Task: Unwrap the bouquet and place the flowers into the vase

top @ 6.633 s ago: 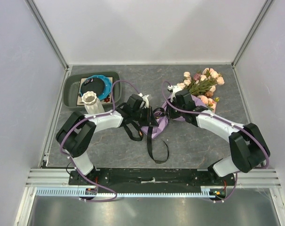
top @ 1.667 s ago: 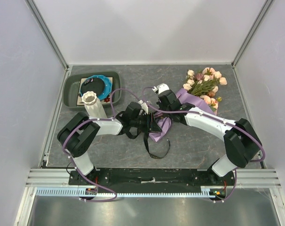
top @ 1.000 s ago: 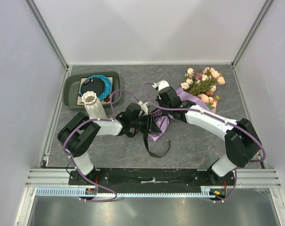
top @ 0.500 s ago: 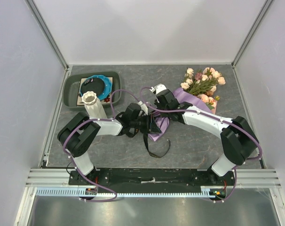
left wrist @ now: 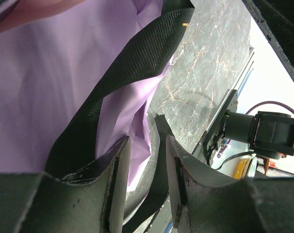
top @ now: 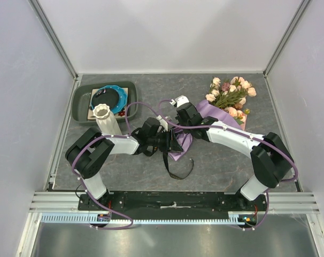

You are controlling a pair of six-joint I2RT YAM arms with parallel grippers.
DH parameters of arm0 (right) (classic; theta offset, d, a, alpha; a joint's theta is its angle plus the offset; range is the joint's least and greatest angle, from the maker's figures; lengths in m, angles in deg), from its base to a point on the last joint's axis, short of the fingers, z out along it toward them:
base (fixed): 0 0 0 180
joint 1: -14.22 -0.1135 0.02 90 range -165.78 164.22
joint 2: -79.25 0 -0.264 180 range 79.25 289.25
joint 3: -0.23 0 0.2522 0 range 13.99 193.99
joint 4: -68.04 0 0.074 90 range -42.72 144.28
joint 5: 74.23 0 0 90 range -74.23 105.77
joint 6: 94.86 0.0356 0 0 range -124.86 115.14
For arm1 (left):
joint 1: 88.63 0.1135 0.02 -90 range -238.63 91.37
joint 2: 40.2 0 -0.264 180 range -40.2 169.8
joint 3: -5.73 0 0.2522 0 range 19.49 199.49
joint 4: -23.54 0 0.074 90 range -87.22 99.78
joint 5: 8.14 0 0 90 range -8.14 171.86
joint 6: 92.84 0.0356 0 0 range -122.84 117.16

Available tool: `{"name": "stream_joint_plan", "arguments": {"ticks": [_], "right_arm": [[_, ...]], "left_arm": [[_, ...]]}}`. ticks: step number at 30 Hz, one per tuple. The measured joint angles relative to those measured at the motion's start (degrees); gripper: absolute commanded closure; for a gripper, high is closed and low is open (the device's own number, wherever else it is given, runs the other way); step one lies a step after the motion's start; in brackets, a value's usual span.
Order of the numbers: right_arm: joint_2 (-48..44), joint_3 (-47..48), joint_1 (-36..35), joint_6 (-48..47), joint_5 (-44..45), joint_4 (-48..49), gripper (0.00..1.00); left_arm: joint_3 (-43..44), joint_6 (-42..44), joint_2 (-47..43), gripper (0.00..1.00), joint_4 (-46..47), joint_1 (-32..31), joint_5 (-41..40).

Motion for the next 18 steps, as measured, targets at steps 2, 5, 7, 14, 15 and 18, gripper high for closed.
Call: {"name": "stream_joint_plan", "arguments": {"ticks": [2,5,7,14,15,18], "right_arm": [[0.0,0.0,0.0,0.0,0.2,0.0,0.81],[0.0,0.0,0.0,-0.1,0.6,0.0,0.77],[0.0,0.0,0.0,-0.1,0.8,0.0,0.7],[0.0,0.0,0.0,-0.3,1.3,0.0,0.86],[0.0,0.0,0.0,-0.3,1.3,0.0,0.86],[0.0,0.0,0.0,-0.3,1.3,-0.1,0.86]], "left_arm": [[-0.1,0.0,0.0,0.57,0.2,0.0,0.0],[-0.2,0.0,0.0,0.57,0.3,0.0,0.0],[-0.2,0.0,0.0,0.57,0.3,0.0,0.0],[-0.2,0.0,0.0,0.57,0.3,0.0,0.0],[-0.2,0.0,0.0,0.57,0.3,0.0,0.0],[-0.2,0.0,0.0,0.57,0.4,0.0,0.0]]}}
